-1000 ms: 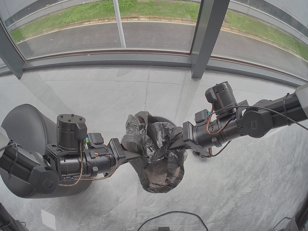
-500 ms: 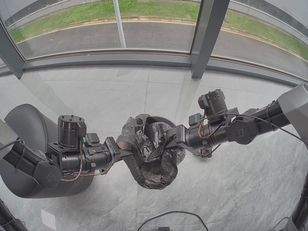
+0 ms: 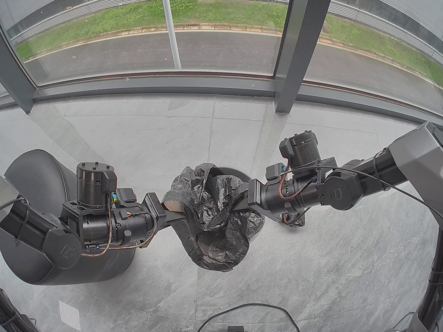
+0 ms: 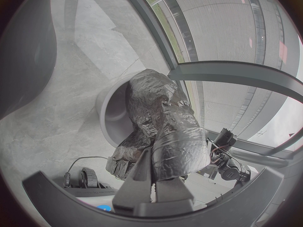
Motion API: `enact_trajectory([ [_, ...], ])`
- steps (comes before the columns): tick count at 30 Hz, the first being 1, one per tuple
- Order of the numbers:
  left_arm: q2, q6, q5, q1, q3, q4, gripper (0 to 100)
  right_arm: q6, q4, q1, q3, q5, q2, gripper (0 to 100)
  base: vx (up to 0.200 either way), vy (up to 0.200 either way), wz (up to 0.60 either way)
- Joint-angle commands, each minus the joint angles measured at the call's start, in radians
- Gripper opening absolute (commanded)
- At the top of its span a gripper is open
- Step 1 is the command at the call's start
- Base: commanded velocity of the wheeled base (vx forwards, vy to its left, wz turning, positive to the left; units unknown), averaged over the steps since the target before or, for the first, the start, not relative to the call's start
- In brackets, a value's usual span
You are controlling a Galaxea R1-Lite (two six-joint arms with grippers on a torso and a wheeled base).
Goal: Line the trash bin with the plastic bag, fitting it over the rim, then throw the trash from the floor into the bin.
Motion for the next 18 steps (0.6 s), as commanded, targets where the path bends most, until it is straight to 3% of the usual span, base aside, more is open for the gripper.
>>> enact_trajectory([
  [1, -0.021, 0.001, 0.001, 0.010, 0.000, 0.010, 0, 0.002, -0.003, 0.002, -0.015, 0.000, 0.012, 0, 0.000, 0.000, 0.00],
  [12, 0.055, 0.065, 0.002, 0.084, -0.001, 0.024, 0, 0.002, -0.016, 0.020, -0.044, -0.009, 0.025, 0, 0.000, 0.000, 0.00],
  [18, 0.120, 0.085, 0.002, 0.084, -0.037, 0.023, 0, 0.000, -0.043, -0.019, -0.053, -0.026, 0.040, 0, 0.000, 0.000, 0.00],
])
